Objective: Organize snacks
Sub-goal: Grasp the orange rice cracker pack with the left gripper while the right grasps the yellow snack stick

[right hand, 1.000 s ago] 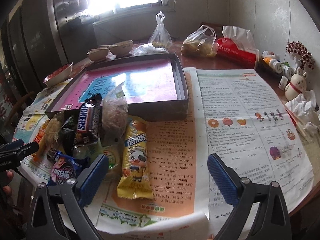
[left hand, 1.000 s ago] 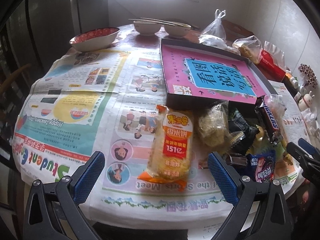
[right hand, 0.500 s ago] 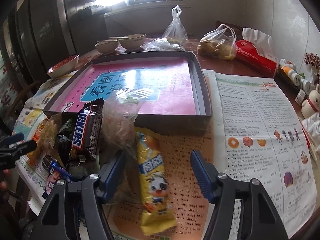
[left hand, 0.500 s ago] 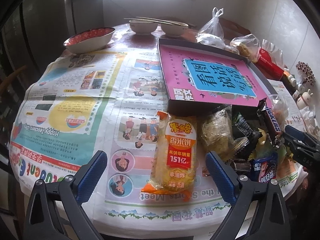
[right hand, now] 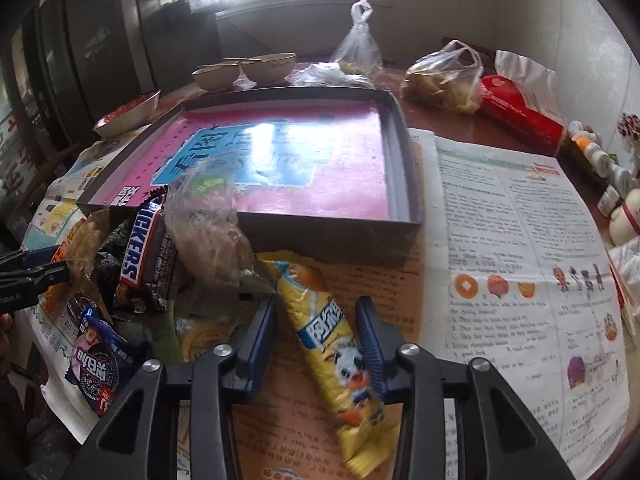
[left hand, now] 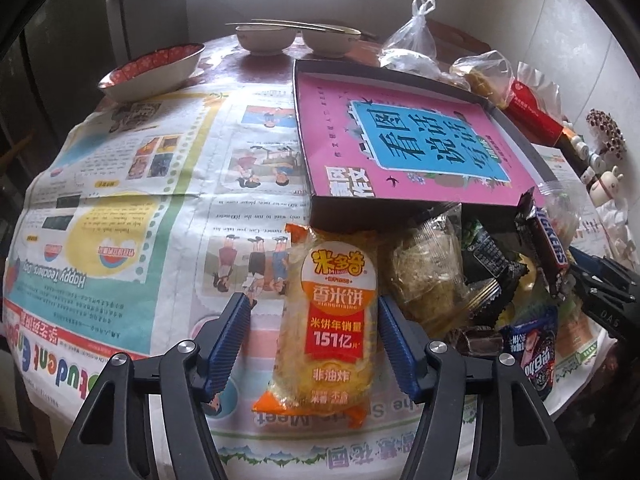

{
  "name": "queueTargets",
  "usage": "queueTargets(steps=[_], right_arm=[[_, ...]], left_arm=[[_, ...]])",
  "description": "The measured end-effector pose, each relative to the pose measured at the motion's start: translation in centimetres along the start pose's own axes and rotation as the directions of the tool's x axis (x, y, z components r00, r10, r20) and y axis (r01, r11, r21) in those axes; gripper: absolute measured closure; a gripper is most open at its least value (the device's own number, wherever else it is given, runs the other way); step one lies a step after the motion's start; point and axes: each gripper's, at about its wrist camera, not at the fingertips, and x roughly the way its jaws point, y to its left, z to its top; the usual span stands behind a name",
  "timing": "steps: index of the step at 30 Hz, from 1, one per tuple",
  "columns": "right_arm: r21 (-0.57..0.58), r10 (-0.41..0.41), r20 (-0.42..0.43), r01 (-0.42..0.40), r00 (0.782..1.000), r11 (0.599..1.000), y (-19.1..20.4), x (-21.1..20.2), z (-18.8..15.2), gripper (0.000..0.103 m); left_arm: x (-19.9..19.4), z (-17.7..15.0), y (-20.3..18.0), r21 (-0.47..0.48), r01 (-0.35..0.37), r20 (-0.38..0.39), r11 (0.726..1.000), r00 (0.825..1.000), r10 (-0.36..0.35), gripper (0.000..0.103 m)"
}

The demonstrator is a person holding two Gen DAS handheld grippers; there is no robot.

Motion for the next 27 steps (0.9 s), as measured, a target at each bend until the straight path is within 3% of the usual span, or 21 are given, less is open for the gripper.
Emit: queueTargets(steps=[2, 4, 6, 12, 21, 27], right_arm=[[-0.006, 0.002, 0.001, -0.002, 1.0, 1.0, 0.2, 0.3, 0.1, 0.072], [-0.008, -0.004, 0.005, 0.004, 1.0, 1.0, 0.1, 0.4, 0.2, 0.078], [0.006, 0.005, 0.01, -0.005, 1.0, 1.0, -0.2, 0.2, 0.1, 0.078], [0.071, 0.017, 0.044, -0.02, 0.999, 0.997, -1.8, -1.2, -0.1, 0.078], [0.103, 0.005, 0.126, -0.018, 0.992, 0.995, -3.1, -3.7, 1.7, 0.078], [0.117, -0.005, 0.168, -0.015, 0.986, 0.993, -4.2, -3.8, 4.2, 0.078]], left_arm=[[0.1, 0.1, 0.1, 0.001, -0.005, 0.005, 1.0, 1.0, 0.005, 0.044], [0.1, 0.3, 0.0, 0.004, -0.01, 0.017, 1.0, 1.0, 0.01, 0.059], [0.2, 0.4, 0.1, 0.006, -0.013, 0.026, 1.0, 1.0, 0.013, 0.065], [-0.4, 0.3, 1.2, -0.052, 0.067, 0.041, 0.996, 0.997, -0.065, 0.065], [-4.3, 1.7, 1.4, -0.065, 0.106, 0.145, 0.992, 0.985, -0.096, 0.065], [-4.5, 4.0, 0.8, -0.059, 0.113, 0.179, 0.992, 0.979, -0.101, 0.065]])
